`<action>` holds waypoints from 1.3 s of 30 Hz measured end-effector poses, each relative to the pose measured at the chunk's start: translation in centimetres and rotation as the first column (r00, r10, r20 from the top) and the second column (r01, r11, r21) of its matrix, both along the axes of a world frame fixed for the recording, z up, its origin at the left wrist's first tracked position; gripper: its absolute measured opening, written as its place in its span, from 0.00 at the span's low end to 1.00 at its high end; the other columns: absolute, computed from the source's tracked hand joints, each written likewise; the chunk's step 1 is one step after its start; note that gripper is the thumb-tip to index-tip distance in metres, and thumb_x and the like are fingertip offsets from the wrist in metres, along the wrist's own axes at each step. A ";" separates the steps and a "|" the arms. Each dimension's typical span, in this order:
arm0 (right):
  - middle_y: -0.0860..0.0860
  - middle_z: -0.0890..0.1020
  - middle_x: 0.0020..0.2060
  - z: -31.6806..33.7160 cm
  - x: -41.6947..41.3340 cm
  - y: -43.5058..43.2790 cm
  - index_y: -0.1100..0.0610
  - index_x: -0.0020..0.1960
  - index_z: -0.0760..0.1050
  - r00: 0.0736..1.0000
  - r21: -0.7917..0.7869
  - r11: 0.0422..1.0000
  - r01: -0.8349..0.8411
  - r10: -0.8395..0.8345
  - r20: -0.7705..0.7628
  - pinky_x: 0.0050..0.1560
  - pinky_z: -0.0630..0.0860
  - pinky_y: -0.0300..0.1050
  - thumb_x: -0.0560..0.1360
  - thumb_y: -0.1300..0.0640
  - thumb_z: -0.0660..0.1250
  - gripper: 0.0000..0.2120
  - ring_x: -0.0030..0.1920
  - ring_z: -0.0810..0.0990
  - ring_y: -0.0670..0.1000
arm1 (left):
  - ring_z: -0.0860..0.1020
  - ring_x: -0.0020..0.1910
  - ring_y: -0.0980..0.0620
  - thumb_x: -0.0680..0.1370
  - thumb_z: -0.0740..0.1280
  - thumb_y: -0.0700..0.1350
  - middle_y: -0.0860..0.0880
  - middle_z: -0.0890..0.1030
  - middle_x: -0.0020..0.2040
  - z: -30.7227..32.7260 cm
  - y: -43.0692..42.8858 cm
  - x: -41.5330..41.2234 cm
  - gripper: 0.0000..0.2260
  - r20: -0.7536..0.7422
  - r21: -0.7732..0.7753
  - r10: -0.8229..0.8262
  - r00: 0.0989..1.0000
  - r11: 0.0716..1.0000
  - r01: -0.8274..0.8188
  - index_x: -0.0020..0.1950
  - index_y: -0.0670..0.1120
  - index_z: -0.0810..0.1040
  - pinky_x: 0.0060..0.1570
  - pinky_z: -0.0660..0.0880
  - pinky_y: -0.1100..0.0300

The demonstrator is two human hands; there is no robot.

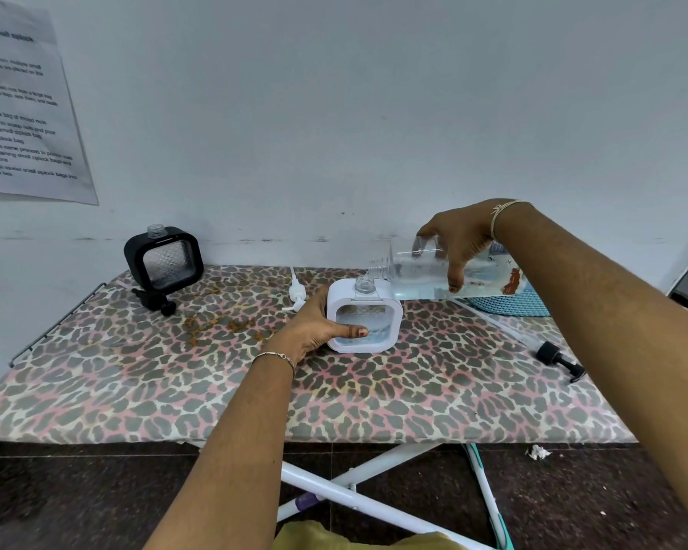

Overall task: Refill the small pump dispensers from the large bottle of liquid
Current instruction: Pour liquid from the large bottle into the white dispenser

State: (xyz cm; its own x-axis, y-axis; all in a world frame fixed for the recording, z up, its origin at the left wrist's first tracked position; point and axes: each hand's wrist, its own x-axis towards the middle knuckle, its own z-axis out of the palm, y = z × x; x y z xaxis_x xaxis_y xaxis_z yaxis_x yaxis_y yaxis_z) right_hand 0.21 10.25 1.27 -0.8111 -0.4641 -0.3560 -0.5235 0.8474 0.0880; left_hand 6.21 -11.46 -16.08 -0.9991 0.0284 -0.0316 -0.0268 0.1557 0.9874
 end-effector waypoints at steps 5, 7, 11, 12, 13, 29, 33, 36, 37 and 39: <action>0.50 0.76 0.52 0.0 0.0 0.0 0.50 0.69 0.68 1.000 0.005 1.000 0.003 -0.003 -0.005 0.53 0.69 0.44 0.61 0.55 0.81 0.39 0.53 0.74 0.51 | 0.77 0.56 0.57 0.63 0.79 0.35 0.53 0.80 0.57 0.1 0.0 0.1 0.34 -0.007 0.009 -0.006 1.000 1.000 0.006 0.64 0.52 0.72 0.50 0.75 0.66; 0.51 0.77 0.53 0.0 0.0 0.0 0.50 0.70 0.67 1.000 0.004 1.000 0.008 -0.007 -0.012 0.53 0.69 0.44 0.62 0.55 0.81 0.40 0.53 0.74 0.51 | 0.77 0.55 0.57 0.62 0.80 0.35 0.53 0.80 0.57 0.1 0.0 0.1 0.34 -0.005 0.006 -0.003 1.000 1.000 0.003 0.64 0.51 0.72 0.50 0.75 0.67; 0.49 0.76 0.51 0.0 0.1 0.0 0.50 0.69 0.68 1.000 0.008 1.000 0.008 -0.008 -0.009 0.53 0.69 0.44 0.62 0.55 0.81 0.40 0.53 0.74 0.51 | 0.77 0.56 0.56 0.62 0.80 0.36 0.53 0.80 0.58 0.0 0.0 0.0 0.35 -0.004 -0.005 -0.001 1.000 1.000 0.001 0.65 0.51 0.72 0.50 0.75 0.67; 0.48 0.75 0.50 0.0 0.1 -0.1 0.49 0.69 0.68 1.000 0.010 1.000 0.005 -0.005 -0.009 0.53 0.68 0.44 0.62 0.55 0.81 0.39 0.53 0.73 0.51 | 0.77 0.56 0.56 0.63 0.80 0.36 0.53 0.80 0.57 0.0 0.0 0.1 0.34 -0.006 -0.007 -0.001 1.000 1.000 0.001 0.65 0.51 0.72 0.50 0.74 0.67; 0.48 0.73 0.49 0.0 0.1 -0.1 0.49 0.68 0.69 1.000 0.010 1.000 0.002 -0.002 -0.010 0.52 0.68 0.44 0.62 0.55 0.81 0.38 0.52 0.73 0.51 | 0.77 0.55 0.56 0.63 0.80 0.36 0.53 0.80 0.57 0.1 0.0 0.1 0.34 -0.007 -0.008 0.001 1.000 1.000 -0.001 0.64 0.51 0.72 0.49 0.74 0.68; 0.49 0.73 0.52 0.1 0.1 0.0 0.50 0.69 0.68 1.000 0.006 1.000 0.010 -0.010 -0.012 0.54 0.68 0.44 0.62 0.55 0.81 0.39 0.53 0.72 0.51 | 0.77 0.57 0.55 0.62 0.80 0.36 0.52 0.79 0.58 -0.1 0.0 0.0 0.36 -0.015 -0.015 0.006 1.000 1.000 -0.006 0.67 0.50 0.72 0.52 0.74 0.65; 0.52 0.77 0.57 0.1 0.1 -0.1 0.51 0.70 0.66 1.000 0.014 1.000 0.019 -0.019 -0.014 0.55 0.68 0.44 0.63 0.55 0.81 0.40 0.53 0.72 0.51 | 0.77 0.58 0.54 0.62 0.80 0.36 0.52 0.79 0.59 -0.2 -0.1 -0.1 0.36 -0.013 -0.012 0.011 1.000 1.000 -0.011 0.66 0.50 0.71 0.55 0.74 0.62; 0.53 0.76 0.60 0.1 0.2 -0.1 0.52 0.71 0.65 1.000 0.016 1.000 0.025 -0.024 -0.019 0.56 0.68 0.45 0.63 0.55 0.81 0.42 0.56 0.73 0.52 | 0.77 0.58 0.54 0.62 0.80 0.36 0.51 0.79 0.59 -0.2 -0.1 -0.1 0.37 -0.014 -0.014 0.010 1.000 1.000 -0.010 0.67 0.50 0.71 0.57 0.74 0.60; 0.53 0.76 0.61 0.1 0.2 -0.1 0.52 0.72 0.65 0.999 0.015 1.000 0.026 -0.026 -0.021 0.57 0.68 0.45 0.63 0.55 0.80 0.42 0.58 0.73 0.53 | 0.77 0.59 0.54 0.62 0.80 0.36 0.51 0.79 0.59 -0.2 -0.1 -0.2 0.37 -0.016 -0.014 0.008 1.000 1.000 -0.008 0.68 0.50 0.71 0.58 0.74 0.60; 0.52 0.76 0.59 0.1 0.2 -0.1 0.52 0.71 0.65 1.000 0.014 1.000 0.027 -0.027 -0.017 0.58 0.69 0.46 0.63 0.55 0.81 0.42 0.59 0.73 0.54 | 0.77 0.58 0.54 0.62 0.80 0.36 0.51 0.79 0.59 -0.2 -0.1 -0.1 0.37 -0.016 -0.010 0.005 1.000 1.000 -0.006 0.68 0.50 0.71 0.58 0.74 0.59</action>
